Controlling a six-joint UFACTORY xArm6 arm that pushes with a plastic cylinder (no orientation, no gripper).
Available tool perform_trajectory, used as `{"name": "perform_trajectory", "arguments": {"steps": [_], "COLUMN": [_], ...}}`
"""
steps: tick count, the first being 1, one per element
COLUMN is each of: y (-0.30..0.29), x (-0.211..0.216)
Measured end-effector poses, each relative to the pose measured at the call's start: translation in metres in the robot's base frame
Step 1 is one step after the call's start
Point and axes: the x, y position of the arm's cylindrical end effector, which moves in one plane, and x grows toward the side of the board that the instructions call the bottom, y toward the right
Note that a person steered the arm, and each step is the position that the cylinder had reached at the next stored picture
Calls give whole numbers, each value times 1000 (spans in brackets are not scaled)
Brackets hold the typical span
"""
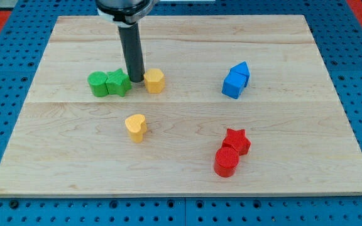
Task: Push the yellow hexagon to the top of the yellow heart
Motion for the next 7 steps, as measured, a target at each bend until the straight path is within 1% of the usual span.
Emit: {"name": "perform_trajectory", "arguments": {"steps": [1, 2, 3, 4, 5, 6, 7], "y": [-10, -14, -11, 11, 36, 49, 49], "x": [16, 12, -10, -26, -25, -15, -1]}}
